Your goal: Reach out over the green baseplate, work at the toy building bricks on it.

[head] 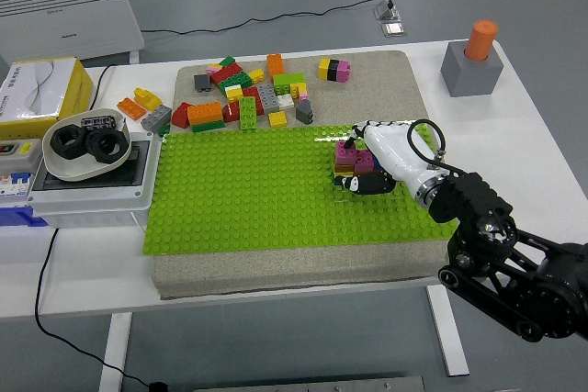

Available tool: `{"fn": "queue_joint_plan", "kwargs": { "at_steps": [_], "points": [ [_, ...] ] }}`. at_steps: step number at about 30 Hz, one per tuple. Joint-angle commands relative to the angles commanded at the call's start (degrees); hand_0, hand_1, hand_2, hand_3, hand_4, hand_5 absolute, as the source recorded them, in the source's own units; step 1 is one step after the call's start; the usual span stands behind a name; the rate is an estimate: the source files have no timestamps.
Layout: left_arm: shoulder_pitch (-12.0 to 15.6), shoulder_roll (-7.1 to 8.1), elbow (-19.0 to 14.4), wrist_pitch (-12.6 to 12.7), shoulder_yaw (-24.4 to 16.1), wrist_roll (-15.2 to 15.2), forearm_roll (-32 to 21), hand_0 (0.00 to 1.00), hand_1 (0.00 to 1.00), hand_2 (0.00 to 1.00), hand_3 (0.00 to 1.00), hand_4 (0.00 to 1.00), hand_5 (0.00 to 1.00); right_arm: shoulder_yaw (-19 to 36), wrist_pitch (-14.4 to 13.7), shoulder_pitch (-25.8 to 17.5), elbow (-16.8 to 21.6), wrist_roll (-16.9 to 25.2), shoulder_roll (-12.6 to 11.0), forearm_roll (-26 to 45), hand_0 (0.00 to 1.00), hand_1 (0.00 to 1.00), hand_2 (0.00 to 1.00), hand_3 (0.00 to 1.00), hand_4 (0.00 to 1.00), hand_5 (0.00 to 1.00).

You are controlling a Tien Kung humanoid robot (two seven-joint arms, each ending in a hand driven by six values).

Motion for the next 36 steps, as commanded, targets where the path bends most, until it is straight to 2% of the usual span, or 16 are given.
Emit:
{"fn": "queue_joint_plan", "kwargs": {
  "at_steps": [36],
  "points": [
    [0.0, 0.06, 0.0, 0.0, 0.3, -0.1, -0.3, 0.726, 0.522, 0.595, 0.702, 0.949, 0.998, -1.1, 0.4, 0.3, -1.2, -0.4, 0.4, 1.1, 0.807, 0.824, 0.867, 0.634, 0.813, 0.453]
  ]
}}
